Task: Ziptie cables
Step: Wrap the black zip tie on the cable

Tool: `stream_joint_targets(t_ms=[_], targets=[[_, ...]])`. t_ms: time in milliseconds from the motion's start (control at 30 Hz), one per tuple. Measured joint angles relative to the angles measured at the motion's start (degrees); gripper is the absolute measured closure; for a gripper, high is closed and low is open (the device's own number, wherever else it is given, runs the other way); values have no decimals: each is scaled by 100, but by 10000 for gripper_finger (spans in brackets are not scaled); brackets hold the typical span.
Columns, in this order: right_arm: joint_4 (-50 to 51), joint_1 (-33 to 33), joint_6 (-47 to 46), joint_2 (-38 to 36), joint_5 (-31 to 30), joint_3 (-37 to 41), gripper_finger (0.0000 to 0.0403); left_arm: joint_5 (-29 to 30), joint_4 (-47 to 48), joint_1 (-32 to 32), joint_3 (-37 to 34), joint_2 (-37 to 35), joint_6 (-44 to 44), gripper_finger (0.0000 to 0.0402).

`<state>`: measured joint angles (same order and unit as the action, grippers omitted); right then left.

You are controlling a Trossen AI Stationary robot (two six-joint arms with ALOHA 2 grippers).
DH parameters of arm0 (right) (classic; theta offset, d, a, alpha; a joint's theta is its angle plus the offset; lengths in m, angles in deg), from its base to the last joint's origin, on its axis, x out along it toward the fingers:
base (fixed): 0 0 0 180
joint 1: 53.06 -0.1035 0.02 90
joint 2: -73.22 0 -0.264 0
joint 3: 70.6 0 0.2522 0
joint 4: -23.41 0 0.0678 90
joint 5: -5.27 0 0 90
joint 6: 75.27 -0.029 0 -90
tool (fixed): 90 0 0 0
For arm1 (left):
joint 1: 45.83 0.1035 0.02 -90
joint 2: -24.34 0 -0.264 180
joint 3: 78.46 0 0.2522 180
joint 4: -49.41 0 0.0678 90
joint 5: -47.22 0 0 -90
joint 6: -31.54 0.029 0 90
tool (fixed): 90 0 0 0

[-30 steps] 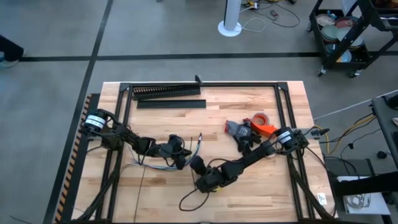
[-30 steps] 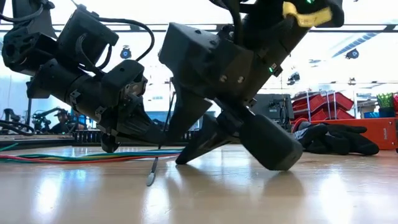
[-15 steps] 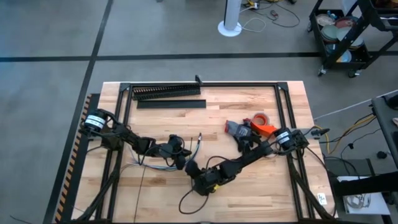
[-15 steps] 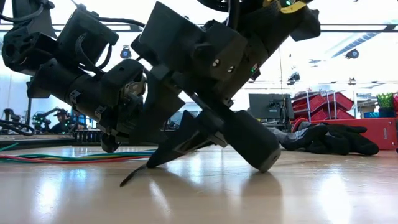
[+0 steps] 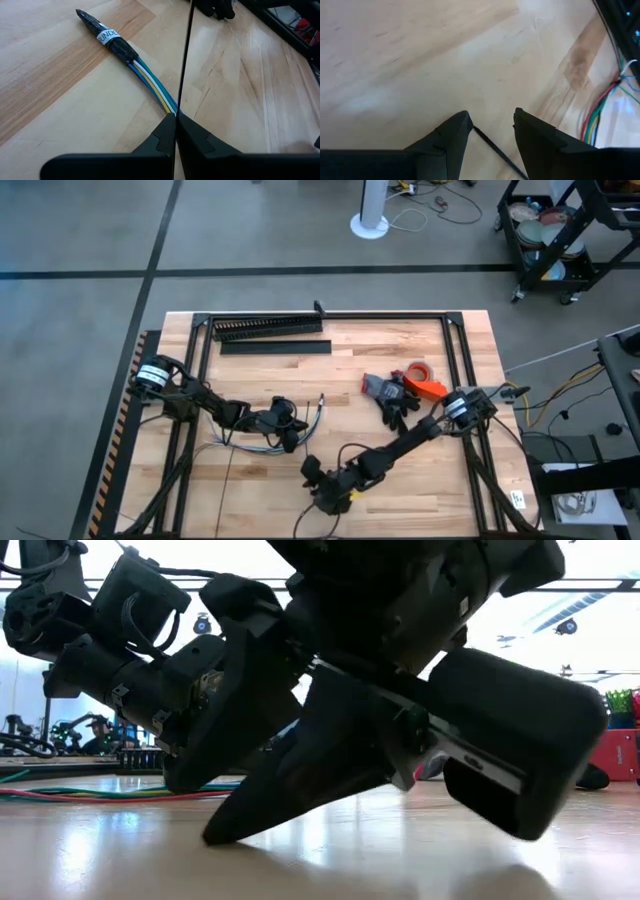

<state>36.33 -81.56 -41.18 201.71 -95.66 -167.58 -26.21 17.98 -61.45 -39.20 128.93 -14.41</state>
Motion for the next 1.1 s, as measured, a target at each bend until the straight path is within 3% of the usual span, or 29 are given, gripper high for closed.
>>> stream_joint_targets(t_ms=[467,867,1100], targets=[[274,265,-67,42,-723,-16,269,-4,-18,0,0,0,-2,402],[1298,406,121,-37,-1513,-26,268,-4,-15,0,0,0,-2,402],[1942,472,-358,-163,-1636,-25,277,-4,-15,0,0,0,-2,402]])
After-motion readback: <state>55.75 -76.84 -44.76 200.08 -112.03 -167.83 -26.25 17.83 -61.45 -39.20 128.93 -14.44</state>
